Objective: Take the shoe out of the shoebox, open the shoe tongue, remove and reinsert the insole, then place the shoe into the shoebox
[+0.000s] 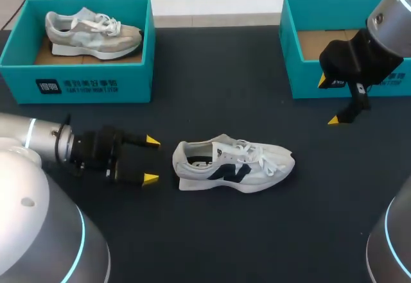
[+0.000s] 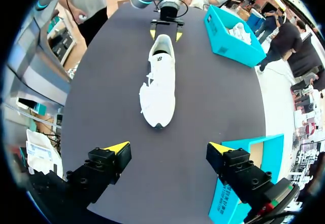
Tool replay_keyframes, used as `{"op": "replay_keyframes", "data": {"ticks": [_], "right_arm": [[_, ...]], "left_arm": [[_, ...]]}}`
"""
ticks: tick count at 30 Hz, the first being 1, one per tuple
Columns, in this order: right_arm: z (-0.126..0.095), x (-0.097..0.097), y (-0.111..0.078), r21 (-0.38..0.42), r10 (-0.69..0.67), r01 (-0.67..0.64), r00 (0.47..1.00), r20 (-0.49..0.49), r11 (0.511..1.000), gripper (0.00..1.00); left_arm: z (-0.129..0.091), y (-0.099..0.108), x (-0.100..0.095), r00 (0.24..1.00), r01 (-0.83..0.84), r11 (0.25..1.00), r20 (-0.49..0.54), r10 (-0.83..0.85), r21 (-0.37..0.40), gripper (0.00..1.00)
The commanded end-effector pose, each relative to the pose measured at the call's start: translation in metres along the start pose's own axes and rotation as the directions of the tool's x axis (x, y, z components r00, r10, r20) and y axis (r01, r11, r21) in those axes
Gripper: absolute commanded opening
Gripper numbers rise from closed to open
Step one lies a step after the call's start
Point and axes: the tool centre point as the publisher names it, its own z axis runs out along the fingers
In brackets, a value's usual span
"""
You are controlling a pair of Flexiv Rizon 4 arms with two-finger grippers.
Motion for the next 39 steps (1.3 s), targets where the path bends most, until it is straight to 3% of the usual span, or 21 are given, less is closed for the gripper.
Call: {"op": "replay_keyframes", "data": {"ticks": [1,8,30,39], "right_arm": [[0.001,0.000,0.000,0.002,0.000,0.000,1.000,0.000,1.000,1.00],[0.001,0.000,0.000,0.002,0.000,0.000,1.000,0.000,1.000,1.00],[0.001,0.000,0.000,0.002,0.000,0.000,1.000,0.000,1.000,1.00],[0.001,0.000,0.000,0.002,0.000,0.000,1.000,0.000,1.000,1.00]], "left_arm": [[0.013,0.000,-0.003,1.000,-0.011,1.000,-0.003,0.011,-0.010,1.00],[0.020,-0.008,-0.002,0.999,-0.033,0.999,0.019,0.033,0.004,1.00],[0.078,-0.009,-0.016,0.998,-0.025,0.999,-0.051,0.026,0.023,1.00],[0.099,-0.012,-0.006,0.997,-0.010,1.000,-0.070,0.011,0.020,1.00]]}}
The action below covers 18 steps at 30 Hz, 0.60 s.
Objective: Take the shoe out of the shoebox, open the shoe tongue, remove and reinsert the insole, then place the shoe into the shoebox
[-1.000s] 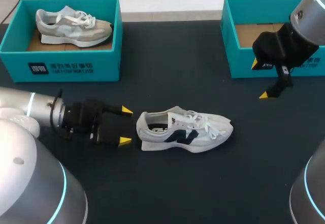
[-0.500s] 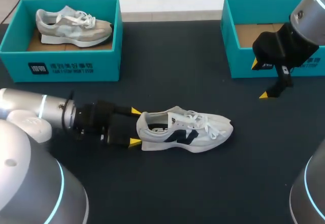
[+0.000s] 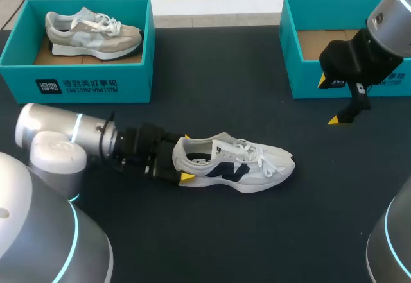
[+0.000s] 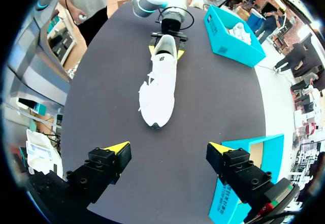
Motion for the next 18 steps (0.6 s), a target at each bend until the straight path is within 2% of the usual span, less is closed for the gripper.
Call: {"op": "replay_keyframes", "data": {"ticks": [1,9,15,16,18], "right_arm": [[0.001,0.000,0.000,0.002,0.000,0.000,1.000,0.000,1.000,1.00],[0.001,0.000,0.000,0.002,0.000,0.000,1.000,0.000,1.000,1.00],[0.001,0.000,0.000,0.002,0.000,0.000,1.000,0.000,1.000,1.00],[0.001,0.000,0.000,0.002,0.000,0.000,1.000,0.000,1.000,1.00],[0.001,0.000,0.000,0.002,0.000,0.000,1.000,0.000,1.000,1.00]], "left_arm": [[0.013,0.003,0.004,1.000,0.013,1.000,0.005,-0.013,-0.010,1.00],[0.020,0.003,0.021,0.998,0.031,1.000,0.056,-0.030,0.000,1.00],[0.020,0.004,0.025,0.996,0.039,0.999,0.076,-0.039,0.009,1.00],[0.020,0.005,0.025,0.996,0.046,0.999,0.075,-0.047,0.006,0.89],[0.020,0.008,0.023,0.996,0.053,0.999,0.070,-0.054,0.007,0.44]]}}
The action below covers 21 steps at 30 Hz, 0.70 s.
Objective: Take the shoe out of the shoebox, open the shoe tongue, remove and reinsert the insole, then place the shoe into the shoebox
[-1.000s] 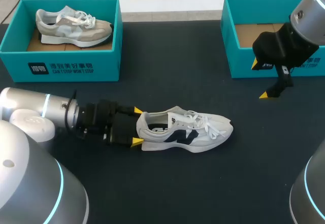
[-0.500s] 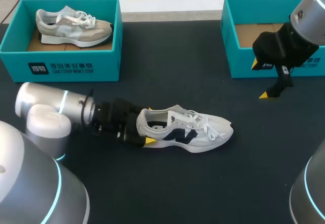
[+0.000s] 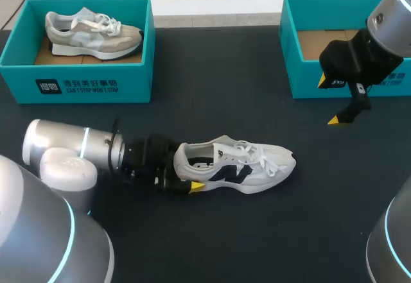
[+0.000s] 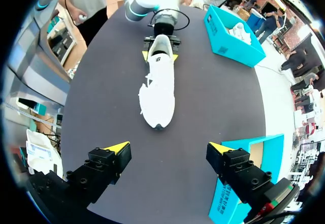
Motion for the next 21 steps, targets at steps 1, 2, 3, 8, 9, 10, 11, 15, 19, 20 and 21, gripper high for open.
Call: {"op": "replay_keyframes", "data": {"ticks": [1,2,3,8,9,10,11,15,19,20,21], "right_arm": [[0.0007,0.0002,0.0002,0.002,0.000,0.000,1.000,0.000,1.000,1.00],[0.0007,0.0002,0.0002,0.002,0.000,0.000,1.000,0.000,1.000,1.00],[0.0007,0.0002,0.0002,0.002,0.000,0.000,1.000,0.000,1.000,1.00],[0.0007,0.0002,0.0002,0.002,0.000,0.000,1.000,0.000,1.000,1.00],[0.0007,0.0002,0.0002,0.002,0.000,0.000,1.000,0.000,1.000,1.00],[0.0007,0.0002,0.0002,0.002,0.000,0.000,1.000,0.000,1.000,1.00],[0.0007,0.0002,0.0002,0.002,0.000,0.000,1.000,0.000,1.000,1.00],[0.0007,0.0002,0.0002,0.002,0.000,0.000,1.000,0.000,1.000,1.00],[0.0007,0.0002,0.0002,0.002,0.000,0.000,1.000,0.000,1.000,1.00],[0.0007,0.0002,0.0002,0.002,0.000,0.000,1.000,0.000,1.000,1.00],[0.0007,0.0002,0.0002,0.002,0.000,0.000,1.000,0.000,1.000,1.00]], "left_arm": [[0.0006,0.0058,0.0034,1.000,0.012,1.000,0.010,-0.012,-0.006,0.28],[0.0002,0.0064,0.0025,1.000,0.016,1.000,0.011,-0.016,-0.006,0.04],[-0.0001,0.0065,0.0021,1.000,0.018,1.000,-0.001,-0.018,-0.007,0.00],[-0.0018,0.0065,-0.0002,0.999,0.030,0.999,-0.035,-0.031,-0.024,0.00],[-0.0018,0.0067,-0.0008,0.999,0.039,0.999,-0.033,-0.040,-0.035,0.00],[-0.0018,0.0067,-0.0008,0.999,0.039,0.999,-0.033,-0.040,-0.035,0.00],[-0.0018,0.0067,-0.0008,0.999,0.039,0.999,-0.033,-0.040,-0.035,0.00],[-0.0018,0.0067,-0.0008,0.999,0.039,0.999,-0.033,-0.040,-0.035,0.00],[-0.0018,0.0067,-0.0008,0.999,0.039,0.999,-0.033,-0.040,-0.035,0.00],[-0.0018,0.0067,-0.0008,0.999,0.039,0.999,-0.033,-0.040,-0.035,0.00],[-0.0018,0.0067,-0.0008,0.999,0.039,0.999,-0.033,-0.040,-0.035,0.00]]}}
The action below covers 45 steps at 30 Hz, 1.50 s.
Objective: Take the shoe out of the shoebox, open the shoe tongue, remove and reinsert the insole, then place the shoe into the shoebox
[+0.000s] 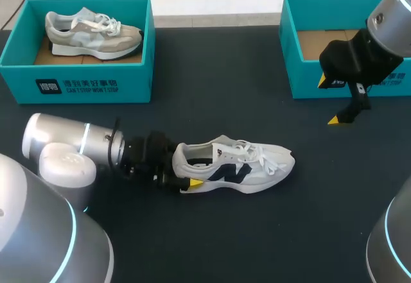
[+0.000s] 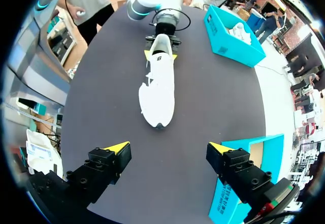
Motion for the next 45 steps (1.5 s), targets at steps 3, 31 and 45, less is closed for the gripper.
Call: {"op": "replay_keyframes", "data": {"ticks": [3,31,45], "right_arm": [[0.001,0.000,0.000,0.002,0.000,0.000,1.000,0.000,1.000,1.00],[0.010,0.030,0.053,-0.063,0.581,-0.578,0.802,0.140,0.813,1.00],[0.036,0.031,0.090,-0.001,0.755,-0.758,0.650,0.090,0.653,1.00]], "left_arm": [[0.001,0.005,0.000,1.000,0.001,1.000,0.000,-0.001,-0.003,0.00],[0.001,0.005,0.000,1.000,0.001,1.000,0.000,-0.001,-0.003,0.00],[0.001,0.005,0.000,1.000,0.001,1.000,0.000,-0.001,-0.003,0.00]]}}
